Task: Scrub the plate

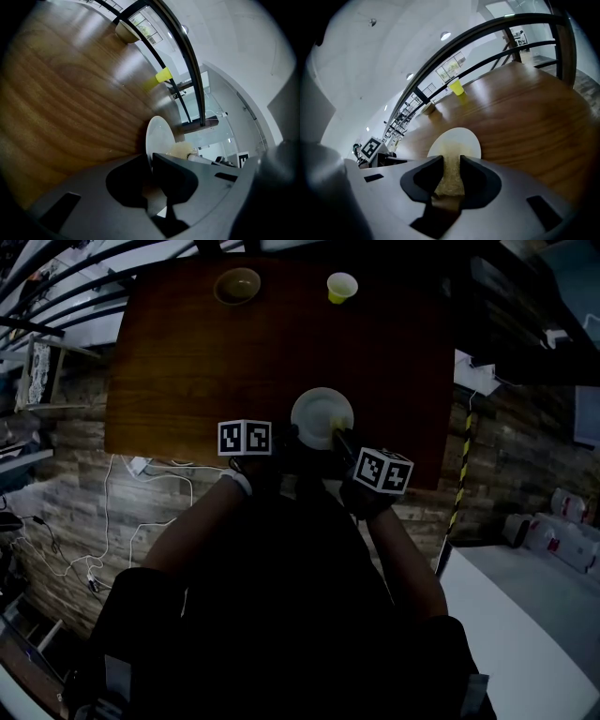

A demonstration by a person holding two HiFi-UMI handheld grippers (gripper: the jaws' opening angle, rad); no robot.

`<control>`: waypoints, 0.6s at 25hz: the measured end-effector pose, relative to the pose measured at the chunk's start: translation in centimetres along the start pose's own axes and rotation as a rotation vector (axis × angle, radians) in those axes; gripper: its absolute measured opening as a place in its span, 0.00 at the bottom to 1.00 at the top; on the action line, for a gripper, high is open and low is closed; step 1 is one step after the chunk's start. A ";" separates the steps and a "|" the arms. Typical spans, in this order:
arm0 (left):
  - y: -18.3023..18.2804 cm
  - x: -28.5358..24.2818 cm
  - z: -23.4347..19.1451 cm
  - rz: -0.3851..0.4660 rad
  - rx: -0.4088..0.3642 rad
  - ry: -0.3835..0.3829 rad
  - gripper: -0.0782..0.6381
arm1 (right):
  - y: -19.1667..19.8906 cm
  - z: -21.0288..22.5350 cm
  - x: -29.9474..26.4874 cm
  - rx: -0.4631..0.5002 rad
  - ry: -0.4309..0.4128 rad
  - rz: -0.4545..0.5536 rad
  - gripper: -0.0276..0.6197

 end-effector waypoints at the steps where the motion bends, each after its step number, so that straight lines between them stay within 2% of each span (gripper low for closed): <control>1: 0.0 -0.1 0.0 -0.001 -0.001 0.001 0.18 | -0.1 0.4 0.2 -0.011 0.001 0.008 0.23; 5: 0.1 -0.2 0.0 -0.005 0.003 0.001 0.18 | -0.4 0.9 1.1 -0.036 0.021 0.029 0.23; 8: 0.1 -0.2 -0.1 -0.008 0.002 -0.004 0.18 | -0.5 -0.4 1.4 -0.026 -0.007 0.045 0.23; 15: 0.1 -0.2 0.0 -0.006 0.000 0.001 0.18 | 3.2 -5.2 -1.3 0.075 -0.100 -0.072 0.23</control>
Point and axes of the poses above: the fingertips, and each gripper's own axes: x backward along the fingers, z to its right, y out of its underside, the point moved 2 cm from there along x, backward along the fingers, and after that the axes turned 3 degrees about -z, right-handed, at the moved point
